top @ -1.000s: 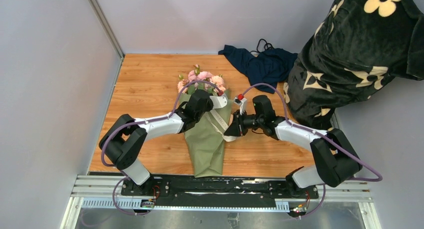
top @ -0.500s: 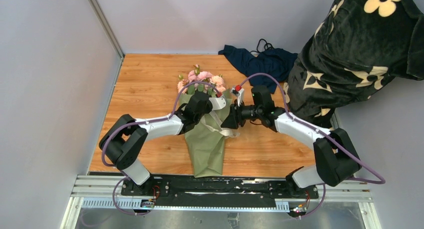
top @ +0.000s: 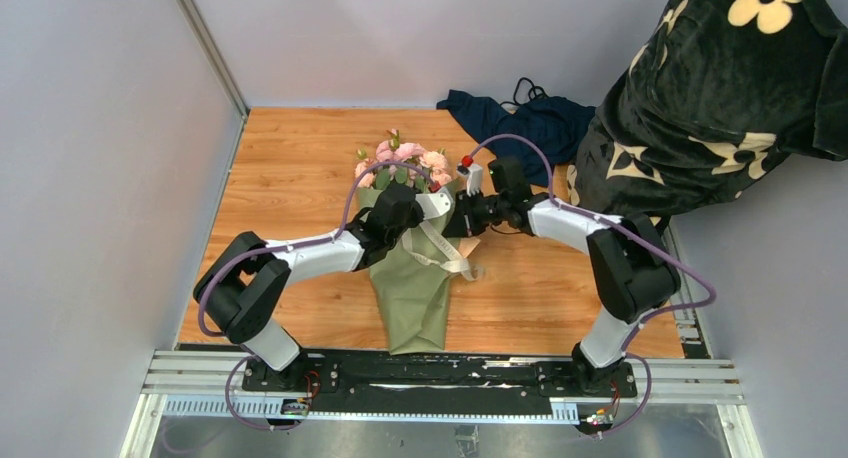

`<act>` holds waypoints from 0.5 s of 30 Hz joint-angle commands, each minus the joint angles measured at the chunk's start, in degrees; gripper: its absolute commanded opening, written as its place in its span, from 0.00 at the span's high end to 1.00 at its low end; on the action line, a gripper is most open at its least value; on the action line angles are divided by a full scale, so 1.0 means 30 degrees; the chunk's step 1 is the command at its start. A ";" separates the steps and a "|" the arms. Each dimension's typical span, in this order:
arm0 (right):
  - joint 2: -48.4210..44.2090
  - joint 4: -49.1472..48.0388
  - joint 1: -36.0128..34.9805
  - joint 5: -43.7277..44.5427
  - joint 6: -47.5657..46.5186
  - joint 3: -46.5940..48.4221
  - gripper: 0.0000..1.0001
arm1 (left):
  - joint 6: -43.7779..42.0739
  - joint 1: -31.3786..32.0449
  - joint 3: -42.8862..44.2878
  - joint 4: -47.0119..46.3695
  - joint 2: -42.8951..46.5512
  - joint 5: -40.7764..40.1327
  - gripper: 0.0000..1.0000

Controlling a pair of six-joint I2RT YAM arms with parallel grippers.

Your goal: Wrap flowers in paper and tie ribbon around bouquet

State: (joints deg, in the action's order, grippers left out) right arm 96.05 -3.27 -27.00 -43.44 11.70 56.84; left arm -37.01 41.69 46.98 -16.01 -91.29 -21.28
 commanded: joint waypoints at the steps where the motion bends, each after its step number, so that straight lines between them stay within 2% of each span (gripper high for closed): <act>1: 0.0927 -0.1048 -0.0739 0.0615 0.0943 0.0028 0.96 | 0.0700 -0.0013 -0.0343 -0.0497 0.0978 0.0873 1.00; 4: 0.2045 -0.1078 -0.0736 0.1468 0.0894 0.0149 0.95 | 0.0881 -0.0011 -0.0345 -0.0450 0.1037 0.0951 1.00; 6: 0.2961 -0.1400 -0.0754 0.1025 0.0710 0.0331 0.92 | 0.1066 -0.0011 -0.0282 -0.0288 0.1202 0.1186 1.00; 12: 0.4702 -0.3344 -0.0784 -0.4283 0.0647 0.0919 0.78 | 0.0935 -0.0036 -0.0683 -0.0258 0.2076 0.2010 1.00; 15: 0.4075 -0.5075 -0.0882 -0.5242 0.1060 0.0077 0.73 | 0.0740 -0.0040 -0.0619 -0.0259 0.1916 0.1801 1.00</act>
State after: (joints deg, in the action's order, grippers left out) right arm 110.34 -10.85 -28.88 -51.18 14.00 57.95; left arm -34.96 41.69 45.58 -16.10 -86.50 -16.73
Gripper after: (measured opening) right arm 0.244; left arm 0.007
